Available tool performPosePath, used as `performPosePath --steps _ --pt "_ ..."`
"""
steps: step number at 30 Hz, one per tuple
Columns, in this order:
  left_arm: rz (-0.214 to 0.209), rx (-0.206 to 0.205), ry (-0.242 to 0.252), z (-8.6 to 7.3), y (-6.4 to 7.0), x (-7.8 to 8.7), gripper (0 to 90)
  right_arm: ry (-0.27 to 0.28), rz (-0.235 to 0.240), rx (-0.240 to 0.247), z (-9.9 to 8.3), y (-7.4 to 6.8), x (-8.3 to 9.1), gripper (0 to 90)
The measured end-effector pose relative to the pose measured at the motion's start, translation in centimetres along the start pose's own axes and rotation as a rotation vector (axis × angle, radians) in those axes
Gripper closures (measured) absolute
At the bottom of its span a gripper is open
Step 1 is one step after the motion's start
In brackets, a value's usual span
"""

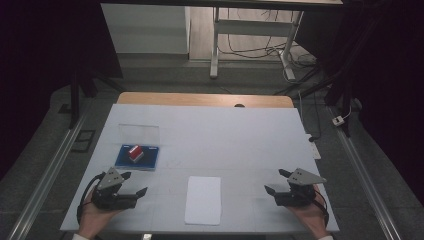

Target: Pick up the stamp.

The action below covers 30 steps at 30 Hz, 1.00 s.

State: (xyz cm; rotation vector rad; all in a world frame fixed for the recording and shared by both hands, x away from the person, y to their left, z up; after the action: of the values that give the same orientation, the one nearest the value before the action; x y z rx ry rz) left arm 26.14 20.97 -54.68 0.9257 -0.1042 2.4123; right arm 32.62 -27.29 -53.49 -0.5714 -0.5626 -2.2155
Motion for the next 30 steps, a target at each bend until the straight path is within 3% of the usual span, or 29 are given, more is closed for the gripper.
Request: performPosePath --steps 8,15,24,30 --pt "-0.009 -0.013 -0.015 0.6 -0.2 0.3 20.9 -0.003 0.008 -0.004 0.0 -0.1 0.0 20.5" --pt "0.004 -0.053 -0.032 2.0 -0.1 0.6 21.4 0.002 0.009 0.0 -0.1 -0.2 -0.1 20.5" --pt "0.013 -0.069 -0.05 3.5 -0.7 0.5 22.2 -0.009 0.006 0.001 -0.4 -0.3 0.0 20.6" --pt "0.037 -0.078 -0.078 4.3 -1.9 -0.1 22.9 -0.01 0.008 -0.002 -0.4 -0.4 0.0 20.8"
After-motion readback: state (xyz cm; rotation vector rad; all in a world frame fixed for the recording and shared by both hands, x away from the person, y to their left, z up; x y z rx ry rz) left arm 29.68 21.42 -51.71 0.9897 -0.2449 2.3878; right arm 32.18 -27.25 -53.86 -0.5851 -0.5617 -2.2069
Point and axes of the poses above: each handheld gripper's, and its own axes: x roughly backward along the jaws, z roughly out of its top, y roughly to its right, the point moved 6 cm from there along -x, roughly forward along the jaws, and after that the axes turned 6 degrees about x, right-handed, at the moved point
